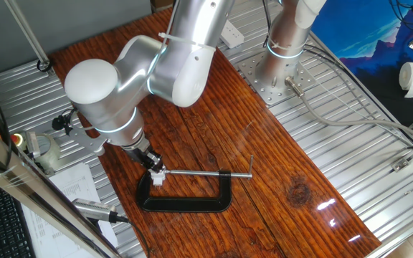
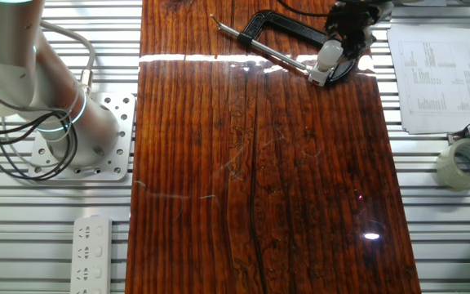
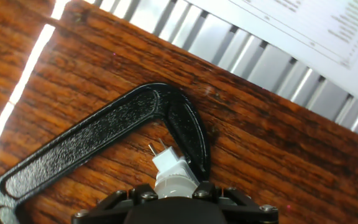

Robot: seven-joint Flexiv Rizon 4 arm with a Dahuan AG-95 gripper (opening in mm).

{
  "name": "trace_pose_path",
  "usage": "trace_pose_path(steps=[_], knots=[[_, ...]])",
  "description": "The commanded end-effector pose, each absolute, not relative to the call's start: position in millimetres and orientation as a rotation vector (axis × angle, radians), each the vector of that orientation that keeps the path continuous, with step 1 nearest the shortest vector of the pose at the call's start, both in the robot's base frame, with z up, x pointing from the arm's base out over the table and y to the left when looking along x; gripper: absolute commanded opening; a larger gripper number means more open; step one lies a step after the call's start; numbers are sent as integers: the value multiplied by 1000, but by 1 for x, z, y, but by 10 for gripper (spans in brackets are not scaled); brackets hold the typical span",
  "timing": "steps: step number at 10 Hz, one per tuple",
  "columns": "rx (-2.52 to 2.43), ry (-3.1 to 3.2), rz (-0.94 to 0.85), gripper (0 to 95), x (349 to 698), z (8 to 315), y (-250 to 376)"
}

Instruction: Install the light bulb by rotating it

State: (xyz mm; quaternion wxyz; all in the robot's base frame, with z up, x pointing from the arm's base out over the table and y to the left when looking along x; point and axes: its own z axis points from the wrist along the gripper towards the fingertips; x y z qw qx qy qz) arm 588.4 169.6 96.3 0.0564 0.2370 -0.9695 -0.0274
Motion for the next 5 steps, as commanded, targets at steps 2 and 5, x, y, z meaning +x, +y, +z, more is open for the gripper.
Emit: trace_pose_path(steps=[2,5], knots=[[566,-2966,-73,0,588,95,169],[395,-2991,-59,0,588,95,169]])
